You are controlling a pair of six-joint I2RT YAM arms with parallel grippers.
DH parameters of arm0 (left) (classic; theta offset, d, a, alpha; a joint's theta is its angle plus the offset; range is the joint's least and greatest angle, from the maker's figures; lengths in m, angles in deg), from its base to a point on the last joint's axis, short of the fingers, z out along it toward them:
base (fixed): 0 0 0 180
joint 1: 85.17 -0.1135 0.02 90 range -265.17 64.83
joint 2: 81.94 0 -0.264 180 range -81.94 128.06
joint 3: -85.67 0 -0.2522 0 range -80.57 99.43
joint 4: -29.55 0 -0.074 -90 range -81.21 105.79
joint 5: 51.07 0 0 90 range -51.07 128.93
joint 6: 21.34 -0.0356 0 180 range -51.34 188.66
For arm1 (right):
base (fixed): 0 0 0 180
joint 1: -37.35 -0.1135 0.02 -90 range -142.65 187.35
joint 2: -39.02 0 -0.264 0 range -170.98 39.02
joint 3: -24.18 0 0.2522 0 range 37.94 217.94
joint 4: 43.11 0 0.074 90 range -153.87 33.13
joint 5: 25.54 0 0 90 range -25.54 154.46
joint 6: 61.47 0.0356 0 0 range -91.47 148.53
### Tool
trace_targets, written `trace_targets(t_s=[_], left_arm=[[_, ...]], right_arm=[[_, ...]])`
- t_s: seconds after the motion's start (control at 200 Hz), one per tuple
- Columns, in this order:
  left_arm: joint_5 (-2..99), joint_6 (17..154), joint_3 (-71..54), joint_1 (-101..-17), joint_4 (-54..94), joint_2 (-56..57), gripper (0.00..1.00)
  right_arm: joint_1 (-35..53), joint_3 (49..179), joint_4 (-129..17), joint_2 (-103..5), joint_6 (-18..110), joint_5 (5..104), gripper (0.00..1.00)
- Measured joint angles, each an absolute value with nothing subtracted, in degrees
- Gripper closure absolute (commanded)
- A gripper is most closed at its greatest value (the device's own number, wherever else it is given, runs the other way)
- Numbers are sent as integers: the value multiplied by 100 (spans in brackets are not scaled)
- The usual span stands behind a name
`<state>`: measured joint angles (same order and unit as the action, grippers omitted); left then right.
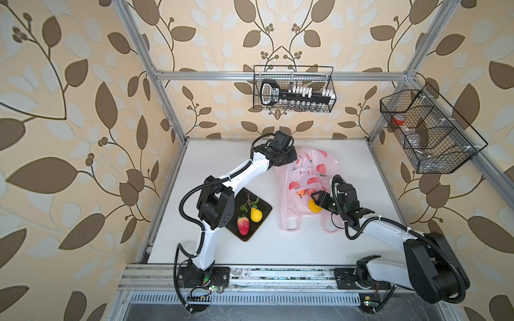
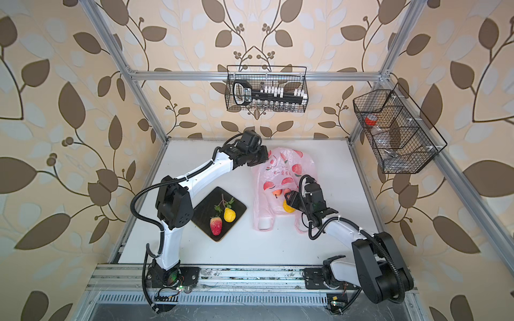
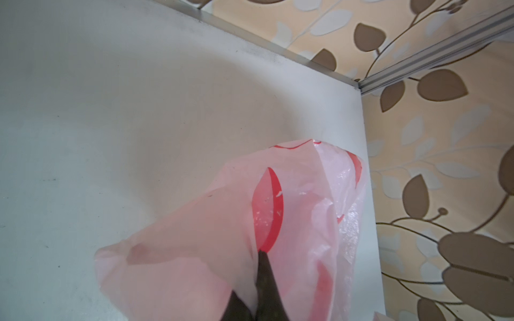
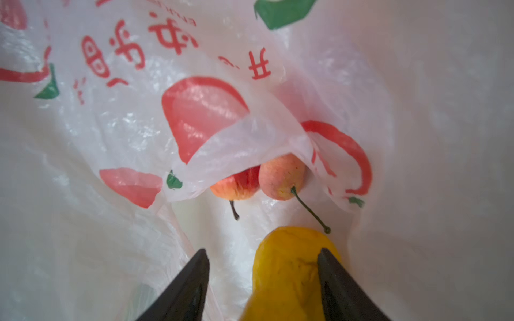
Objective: Take the fake fruits out of the plastic bag
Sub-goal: 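Grasp the yellow fake mango inside the bag with the right gripper and lift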
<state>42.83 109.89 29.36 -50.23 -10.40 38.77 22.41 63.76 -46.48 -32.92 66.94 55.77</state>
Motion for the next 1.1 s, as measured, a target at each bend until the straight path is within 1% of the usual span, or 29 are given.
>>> trace_targets(t_s=[0.105,0.155,0.275,0.315,0.38,0.415,0.48,0.545,0.66,0.81,0.94,1.1], left_arm=[[4305,10989,3107,-5117,-1117,4246,100],[4311,10989,3199,-5145,-1161,4405,94],[4329,10950,3314,-5202,-1252,4611,68],[4333,10915,3314,-5217,-1285,4617,58],[4331,10897,3341,-5226,-1320,4617,37],[4327,10891,3367,-5226,-1311,4617,28],[4327,10841,3387,-5224,-1316,4615,17],[4320,10782,3393,-5224,-1316,4604,10],[4292,10679,3393,-5224,-1408,4506,1],[4141,10491,3175,-5224,-1480,3927,1],[3872,10342,2657,-5224,-1467,3055,1],[3527,10305,1669,-5224,-1342,1866,1]], right_arm=[[2241,6383,-4788,-3277,6496,5699,25],[2241,6405,-4862,-3297,6402,5723,22],[2197,6490,-5052,-3384,6253,5878,19],[2158,6512,-5124,-3386,6216,5970,18],[2066,6562,-5253,-3384,6168,6138,14],[1996,6601,-5341,-3377,6128,6235,13],[1859,6693,-5505,-3347,6056,6427,11],[1690,6809,-5688,-3273,5986,6678,11],[1400,6988,-6012,-3139,5956,7247,12],[1150,7093,-6442,-3037,5978,7782,17],[982,7095,-6698,-3021,6013,7931,28],[949,7119,-6792,-3170,6061,7944,38]])
